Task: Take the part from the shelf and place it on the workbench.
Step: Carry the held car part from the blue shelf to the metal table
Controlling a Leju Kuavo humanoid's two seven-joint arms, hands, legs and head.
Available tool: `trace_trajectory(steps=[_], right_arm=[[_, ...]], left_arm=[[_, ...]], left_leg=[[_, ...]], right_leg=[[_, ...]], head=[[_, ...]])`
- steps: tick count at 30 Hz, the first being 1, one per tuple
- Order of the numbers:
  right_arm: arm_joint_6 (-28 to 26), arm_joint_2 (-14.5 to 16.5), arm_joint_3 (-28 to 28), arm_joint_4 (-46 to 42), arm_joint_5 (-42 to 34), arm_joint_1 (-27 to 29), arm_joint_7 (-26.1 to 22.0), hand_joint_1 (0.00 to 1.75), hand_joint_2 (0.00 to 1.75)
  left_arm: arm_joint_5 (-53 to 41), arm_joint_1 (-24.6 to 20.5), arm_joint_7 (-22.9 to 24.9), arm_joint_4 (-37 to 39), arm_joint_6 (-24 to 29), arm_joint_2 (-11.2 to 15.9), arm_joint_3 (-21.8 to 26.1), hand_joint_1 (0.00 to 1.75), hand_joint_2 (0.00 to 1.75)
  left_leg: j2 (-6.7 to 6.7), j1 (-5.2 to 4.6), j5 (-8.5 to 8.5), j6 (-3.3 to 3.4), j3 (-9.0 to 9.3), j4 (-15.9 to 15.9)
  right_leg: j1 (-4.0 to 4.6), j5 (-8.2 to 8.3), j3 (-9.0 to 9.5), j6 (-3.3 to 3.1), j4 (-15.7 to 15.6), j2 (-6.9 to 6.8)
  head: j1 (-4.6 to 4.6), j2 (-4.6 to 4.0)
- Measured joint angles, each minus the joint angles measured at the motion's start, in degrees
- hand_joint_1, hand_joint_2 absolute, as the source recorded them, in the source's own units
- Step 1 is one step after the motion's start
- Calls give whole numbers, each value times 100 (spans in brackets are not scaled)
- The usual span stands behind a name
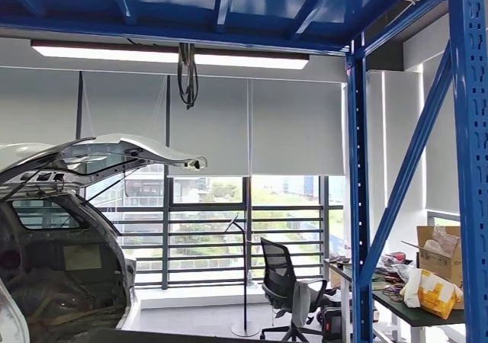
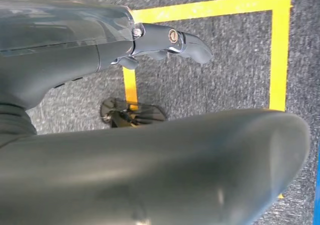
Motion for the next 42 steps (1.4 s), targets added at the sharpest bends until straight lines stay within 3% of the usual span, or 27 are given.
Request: trace_trajectory(steps=[2, 3, 5, 6, 8, 10, 11, 12, 13, 14, 17, 19, 21, 23, 25, 26, 27, 28, 30, 31, 32, 34, 36, 37, 38, 41, 42], right_arm=[[-10, 0, -1, -2, 1, -11, -10, 175, 175], [-15, 0, -1, -3, 2, -14, -17, 175, 175], [-21, -4, -1, -3, 4, -14, -31, 175, 175], [-22, -7, -1, -3, 4, -14, -38, 175, 175], [-21, -15, -1, -3, 4, -17, -52, 175, 175], [-17, -21, -1, -3, 4, -13, -66, 175, 175], [-13, -25, -1, -3, 4, -7, -72, 175, 175], [-7, -32, -1, -2, 4, 0, -77, 175, 175], [1, -38, -1, -2, 3, 4, -83, 175, 175], [8, -43, -1, -3, 2, 6, -90, 175, 175], [22, -45, -4, -22, -5, -10, -123, 175, 175], [27, -45, -7, -33, -13, -20, -137, 175, 175], [29, -45, -7, -36, -16, -27, -143, 175, 175], [34, -42, -5, -37, -17, -39, -156, 175, 175], [57, -39, -5, -37, -17, -35, -179, 175, 175], [72, -39, -5, -37, -17, -21, -188, 175, 175], [88, -39, -5, -37, -17, -5, -195, 175, 175], [104, -39, -5, -37, -16, 6, -201, 175, 175], [141, -38, -9, -37, -16, 11, -226, 175, 175], [159, -35, -16, -38, -17, 9, -241, 175, 175], [172, -30, -27, -43, -17, 9, -254, 175, 175], [190, -21, -49, -54, -16, 11, -273, 175, 175], [207, -22, -62, -60, -12, 13, -286, 175, 175], [220, -26, -67, -60, -8, 13, -292, 175, 175], [238, -31, -74, -59, -4, 12, -300, 175, 175], [293, -44, -101, -58, 0, 16, -347, 175, 175], [307, -50, -109, -58, 1, 20, -362, 175, 175]], left_arm=[[-2, -17, 21, 0, 13, 5, 7, 0, 175], [-3, -20, 33, 0, 18, 7, 10, 0, 175], [-5, -8, 52, 0, 25, 12, 15, 0, 175], [-7, -5, 57, 0, 28, 16, 17, 0, 175], [-15, -10, 69, 0, 31, 23, 20, 0, 175], [-35, -16, 94, 0, 32, 28, 21, 0, 175], [-46, -14, 110, 0, 33, 29, 21, 0, 175], [-55, -13, 125, 0, 37, 30, 21, 0, 175], [-63, -11, 139, 0, 47, 33, 21, 0, 175], [-70, -11, 154, 0, 60, 36, 21, 0, 175], [-91, -6, 194, 0, 93, 43, 21, 0, 175], [-96, 3, 214, 0, 95, 48, 21, 0, 175], [-98, 13, 225, 1, 89, 62, 22, 0, 175], [-107, 22, 243, 2, 49, 79, 22, 0, 175], [-110, 27, 334, 2, -95, 116, 21, 0, 175], [-107, 34, 402, 2, -199, 144, 22, 0, 175], [-104, 41, 486, 2, -310, 172, 22, 0, 175], [-104, 50, 577, 2, -409, 196, 22, 0, 175], [-112, 63, 792, 2, -542, 242, 21, 0, 175], [-119, 65, 897, 2, -572, 263, 21, 0, 175], [-125, 66, 984, 2, -585, 292, 21, 0, 175], [-145, 72, 1088, 2, -588, 351, 21, 0, 175], [-185, 91, 1153, 3, -614, 400, 21, 0, 175], [-212, 97, 1191, 3, -637, 422, 21, 0, 175], [-236, 103, 1233, 4, -666, 443, 20, 0, 175], [-285, 115, 1353, 4, -738, 513, 17, 0, 175], [-293, 121, 1381, 4, -750, 533, 17, 0, 175]], left_leg=[[-10, 17, 203, -7, 191, -496], [-16, 5, 215, 18, 193, -551], [-12, -27, 280, 119, 141, -533], [-1, -36, 322, 174, 114, -531], [23, -46, 421, 283, 27, -538], [37, -83, 515, 343, -90, -533], [41, -106, 560, 358, -149, -530], [44, -131, 603, 370, -208, -528], [45, -157, 647, 381, -264, -527], [42, -182, 690, 388, -316, -528], [35, -213, 807, 368, -420, -533], [39, -182, 884, 307, -444, -555], [33, -166, 924, 245, -462, -590], [21, -172, 661, 197, -551, -413], [20, -134, 136, 138, -720, 185], [20, -109, -42, 102, -784, 527], [21, -81, -99, 62, -796, 775], [22, -55, -26, 18, -732, 854], [25, 19, 287, -89, -339, 443], [23, 44, 341, -142, -66, 60], [21, 59, 320, -147, 156, -280], [15, 36, 190, -82, 336, -611], [29, 16, 232, 52, 270, -599], [42, 11, 282, 117, 227, -594], [57, 9, 342, 178, 169, -596], [76, -30, 533, 269, -61, -593], [80, -50, 590, 279, -144, -590]], right_leg=[[6, 41, -54, 70, 54, 15], [13, 76, -78, 108, 62, 21], [4, 148, -104, 178, 44, 23], [-7, 109, -118, 205, 63, 18], [-21, -255, -225, 240, 399, 8], [-21, -814, -413, 248, 1161, 4], [-17, -995, -473, 242, 1514, 3], [-9, -1065, -452, 223, 1708, 4], [7, -1029, -322, 188, 1671, 5], [36, -922, -79, 131, 1404, 8], [167, -727, 788, -101, 148, 9], [223, -725, 956, -152, -170, 5], [226, -593, 947, -157, -281, -10], [183, -425, 887, -182, -410, -45], [157, -295, 758, -181, -444, -63], [149, -246, 682, -161, -434, -71], [138, -198, 600, -142, -414, -80], [120, -155, 512, -119, -381, -87], [68, -94, 308, -62, -252, -90], [53, -76, 198, -27, -157, -85], [46, -58, 104, 9, -68, -80], [49, 1, -9, 86, 40, -70], [29, 49, -42, 154, 55, -68], [15, -41, -68, 181, 108, -67], [5, -237, -118, 208, 260, -66], [-3, -1060, -347, 243, 1276, -64], [-1, -1160, -373, 238, 1580, -63]], head=[[-1, -1], [-2, -2], [-2, -2], [-3, -2], [-3, -2], [-4, -2], [-4, -2], [-4, -2], [-4, -2], [-4, -2], [-2, -2], [-1, -2], [-1, -2], [0, -2], [1, -2], [1, -2], [1, -2], [1, -2], [1, -2], [1, -2], [0, -2], [-2, -2], [-3, -2], [-2, -2], [-2, -2], [-2, -2], [-2, -2]])
